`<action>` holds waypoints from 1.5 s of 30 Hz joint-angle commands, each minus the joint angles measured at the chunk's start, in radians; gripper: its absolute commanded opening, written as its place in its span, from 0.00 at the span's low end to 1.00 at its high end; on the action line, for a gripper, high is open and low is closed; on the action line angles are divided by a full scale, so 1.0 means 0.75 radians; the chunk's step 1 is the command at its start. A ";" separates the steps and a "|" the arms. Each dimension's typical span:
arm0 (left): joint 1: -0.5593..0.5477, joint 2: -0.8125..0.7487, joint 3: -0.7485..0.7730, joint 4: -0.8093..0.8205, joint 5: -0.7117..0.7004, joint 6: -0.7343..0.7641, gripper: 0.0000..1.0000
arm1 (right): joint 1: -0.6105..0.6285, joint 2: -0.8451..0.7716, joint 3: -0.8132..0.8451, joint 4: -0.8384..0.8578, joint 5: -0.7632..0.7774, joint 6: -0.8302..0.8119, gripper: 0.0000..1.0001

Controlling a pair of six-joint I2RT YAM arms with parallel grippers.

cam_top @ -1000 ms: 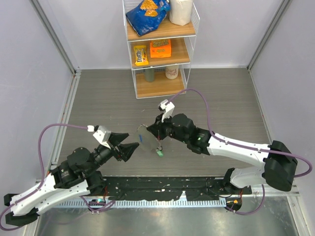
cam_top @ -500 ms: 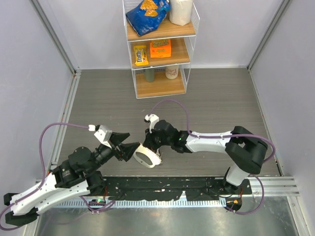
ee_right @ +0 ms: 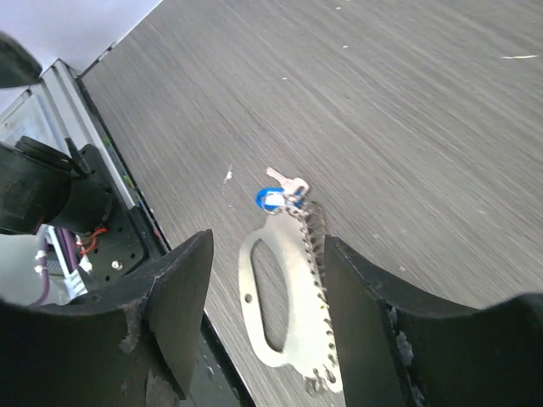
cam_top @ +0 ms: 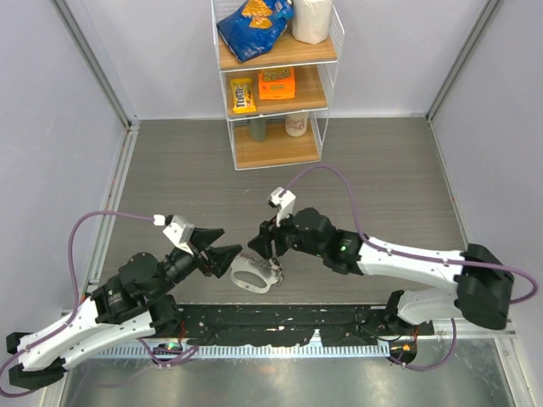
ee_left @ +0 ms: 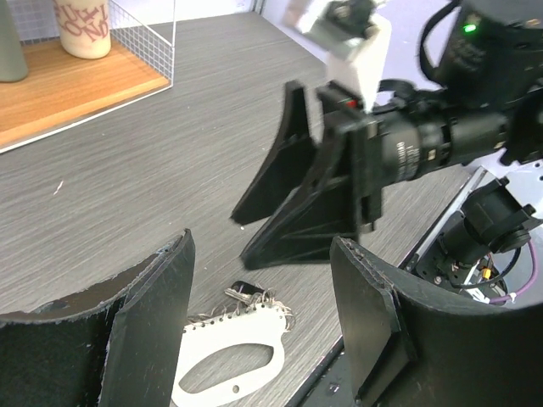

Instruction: Put the keys on the keyring

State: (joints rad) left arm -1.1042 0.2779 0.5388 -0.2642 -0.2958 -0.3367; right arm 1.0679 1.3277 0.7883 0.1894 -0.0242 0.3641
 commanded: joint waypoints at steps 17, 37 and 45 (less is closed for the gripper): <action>0.002 0.077 0.004 0.140 0.002 0.011 0.71 | 0.004 -0.116 -0.309 -0.101 0.053 -0.058 0.63; 0.004 0.032 -0.011 0.117 -0.002 0.005 0.72 | 0.018 0.330 0.045 -0.021 -0.148 -0.365 0.67; 0.002 -0.023 -0.015 0.080 -0.008 0.017 0.72 | -0.015 0.488 0.147 -0.044 -0.305 -0.379 0.72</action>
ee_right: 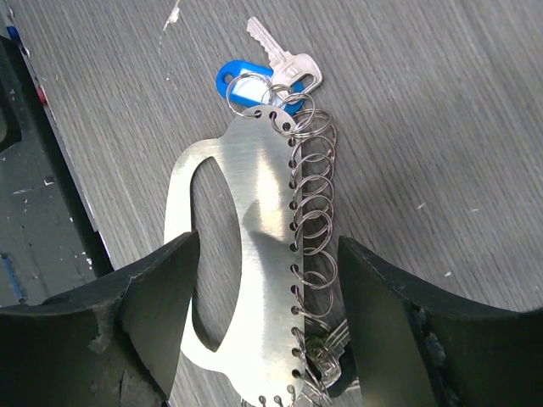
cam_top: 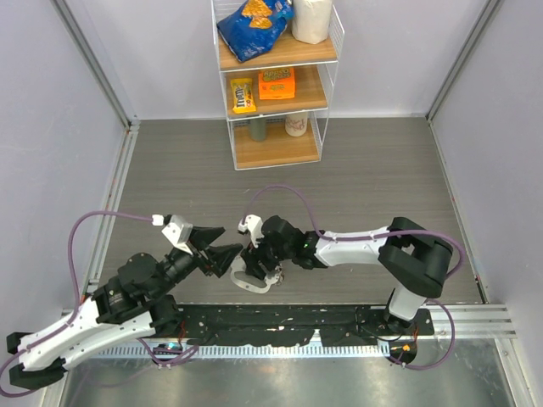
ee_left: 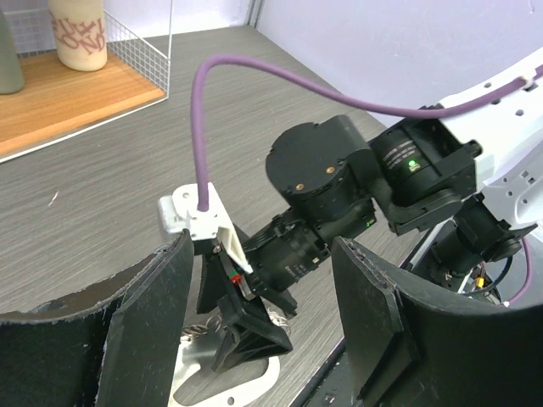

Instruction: Put the keys on the keyring

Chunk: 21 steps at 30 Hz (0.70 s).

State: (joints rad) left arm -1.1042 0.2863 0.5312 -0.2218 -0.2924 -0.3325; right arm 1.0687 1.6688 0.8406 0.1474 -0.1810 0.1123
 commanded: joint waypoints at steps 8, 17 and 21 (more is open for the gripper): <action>0.002 -0.110 -0.029 -0.005 -0.021 0.010 0.72 | -0.030 0.086 0.053 0.004 -0.174 -0.033 0.75; 0.004 -0.185 -0.056 -0.027 -0.023 -0.009 0.72 | -0.030 0.137 0.078 -0.096 -0.262 -0.037 0.73; 0.002 -0.198 -0.060 -0.027 -0.023 -0.013 0.72 | -0.030 0.133 0.080 -0.125 -0.270 -0.043 0.61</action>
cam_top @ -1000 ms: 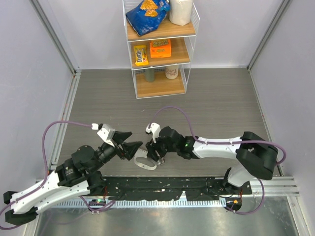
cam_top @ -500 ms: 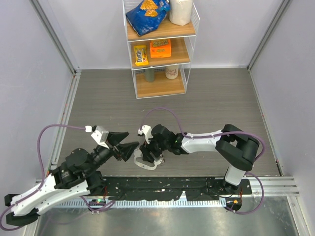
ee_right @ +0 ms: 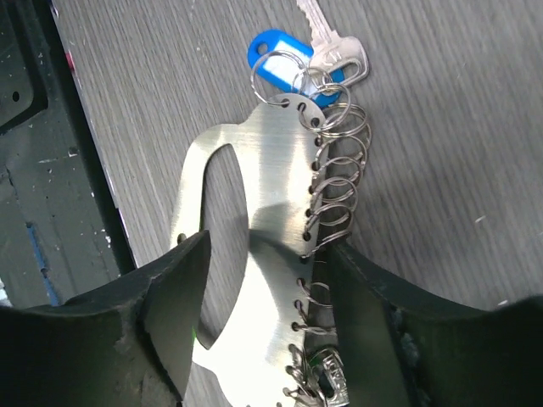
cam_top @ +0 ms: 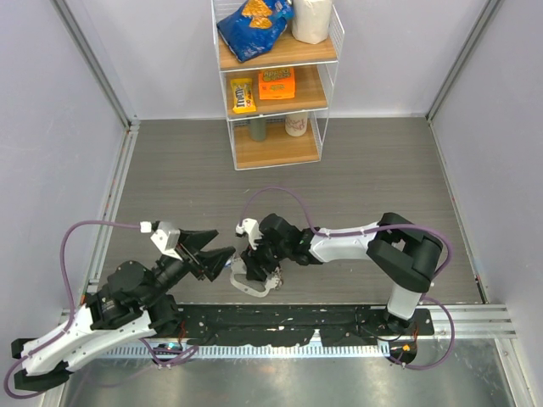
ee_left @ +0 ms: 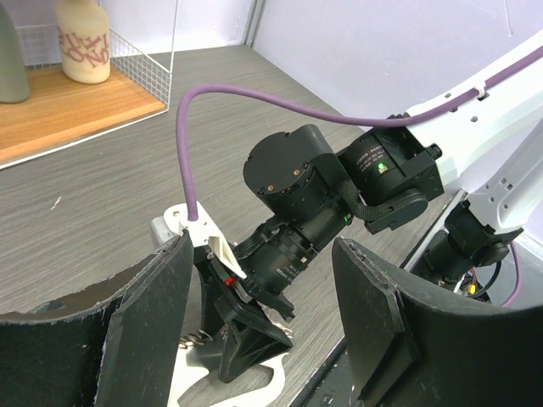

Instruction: Put the keys on the keyring

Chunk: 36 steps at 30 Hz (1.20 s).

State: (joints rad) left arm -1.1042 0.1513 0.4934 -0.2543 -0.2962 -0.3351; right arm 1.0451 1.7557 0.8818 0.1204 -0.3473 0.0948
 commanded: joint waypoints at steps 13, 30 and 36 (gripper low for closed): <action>0.004 -0.038 -0.018 0.016 -0.018 -0.015 0.72 | 0.001 -0.038 0.031 -0.091 -0.073 0.043 0.15; 0.002 -0.105 0.046 -0.031 -0.008 -0.024 0.72 | 0.001 -0.504 -0.075 0.075 0.039 0.197 0.05; 0.004 -0.142 0.044 -0.015 0.017 -0.044 0.72 | 0.001 -0.717 -0.090 0.110 0.185 0.248 0.05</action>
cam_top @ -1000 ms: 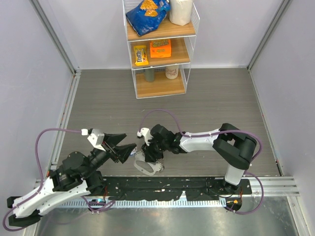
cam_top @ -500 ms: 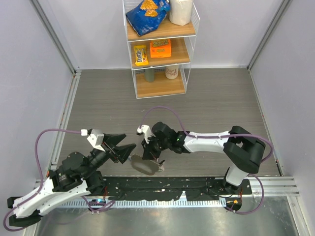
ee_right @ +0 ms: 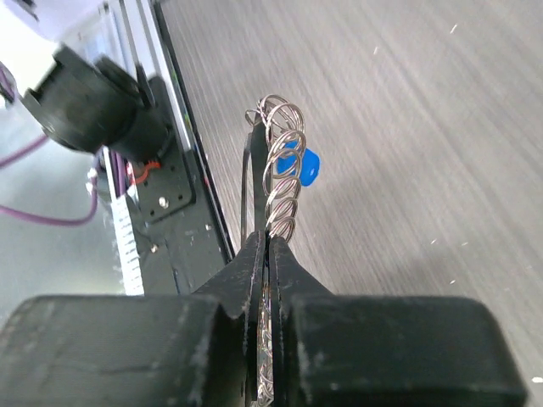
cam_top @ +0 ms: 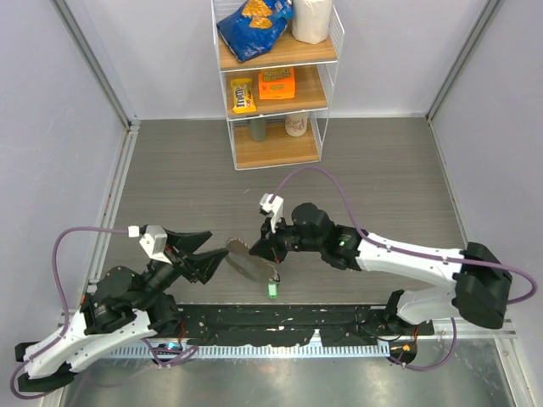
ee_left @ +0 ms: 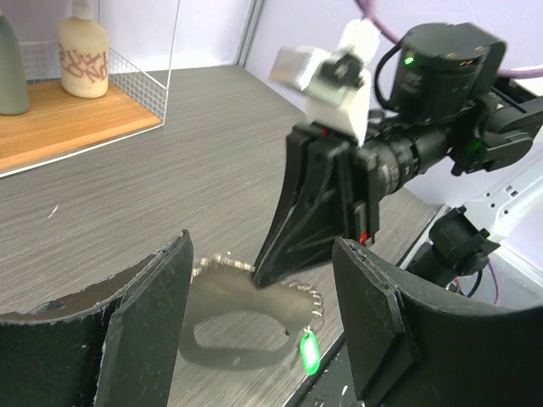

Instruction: Put the keys on the keyring

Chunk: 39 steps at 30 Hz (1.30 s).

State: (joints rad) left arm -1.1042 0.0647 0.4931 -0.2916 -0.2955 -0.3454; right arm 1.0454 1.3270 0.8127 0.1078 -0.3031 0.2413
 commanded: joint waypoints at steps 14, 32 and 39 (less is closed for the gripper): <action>0.002 -0.058 -0.001 0.186 0.026 -0.061 0.75 | 0.001 -0.468 0.141 0.069 0.351 0.157 0.05; 0.004 0.086 -0.079 0.632 0.132 -0.145 0.99 | 0.001 -0.503 0.260 0.147 0.190 0.282 0.06; 0.002 0.139 -0.083 0.732 0.181 -0.151 0.99 | 0.003 -0.479 0.289 0.169 0.067 0.335 0.06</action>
State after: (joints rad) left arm -1.1042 0.1486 0.4324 0.1291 -0.1955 -0.4461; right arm 1.0454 0.9646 0.9649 0.1379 -0.1860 0.4557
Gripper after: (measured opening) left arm 0.989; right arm 0.081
